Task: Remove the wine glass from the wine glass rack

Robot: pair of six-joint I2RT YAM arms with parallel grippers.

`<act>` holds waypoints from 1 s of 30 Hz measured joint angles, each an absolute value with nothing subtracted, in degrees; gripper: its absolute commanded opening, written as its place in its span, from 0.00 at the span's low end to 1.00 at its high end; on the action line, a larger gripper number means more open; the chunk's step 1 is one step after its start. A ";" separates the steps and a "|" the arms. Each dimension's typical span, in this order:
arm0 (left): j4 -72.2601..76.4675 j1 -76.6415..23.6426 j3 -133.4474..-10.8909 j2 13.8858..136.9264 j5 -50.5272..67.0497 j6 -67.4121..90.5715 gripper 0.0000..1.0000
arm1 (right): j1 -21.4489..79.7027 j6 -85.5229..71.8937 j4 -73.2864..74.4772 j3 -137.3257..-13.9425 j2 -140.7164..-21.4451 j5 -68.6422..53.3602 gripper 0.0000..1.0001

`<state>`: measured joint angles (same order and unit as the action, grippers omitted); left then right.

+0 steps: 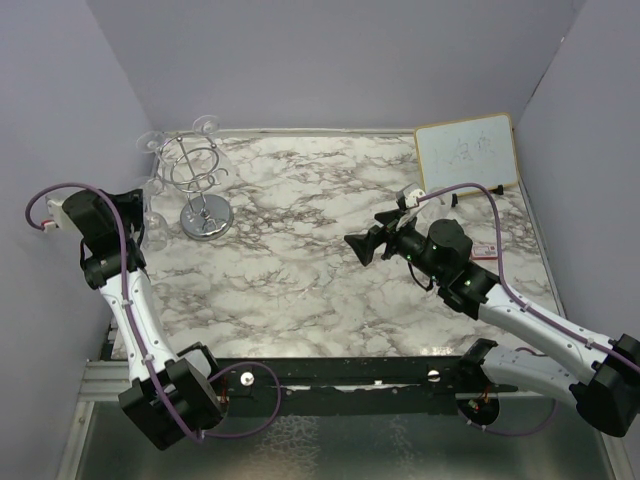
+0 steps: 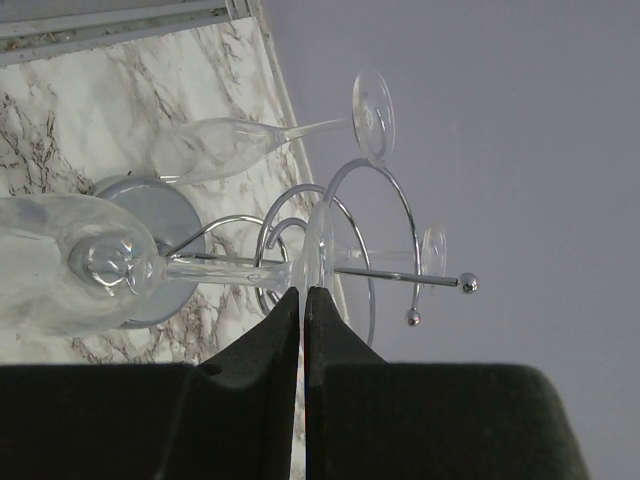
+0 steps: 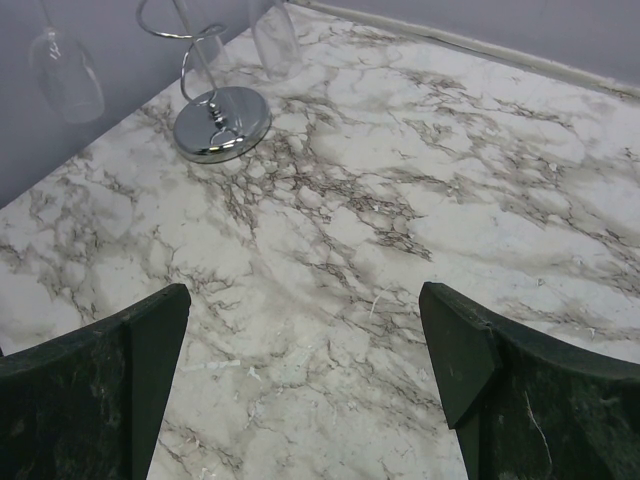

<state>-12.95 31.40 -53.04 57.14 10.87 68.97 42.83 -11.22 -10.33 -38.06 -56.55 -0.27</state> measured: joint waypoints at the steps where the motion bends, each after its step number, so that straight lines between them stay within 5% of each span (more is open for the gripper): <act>1: -12.97 31.40 -53.04 57.10 10.85 68.93 0.00 | 42.81 -11.22 -10.33 -38.06 -56.55 -0.27 1.00; 30: -25.89 23.16 -75.96 53.56 4.54 57.52 0.00 | 42.83 -11.25 -10.44 -38.06 -58.37 -0.27 1.00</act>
<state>-25.89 23.16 -75.96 53.56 4.54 57.52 42.83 -11.25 -10.44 -38.06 -58.37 -0.27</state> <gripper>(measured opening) 0.058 0.996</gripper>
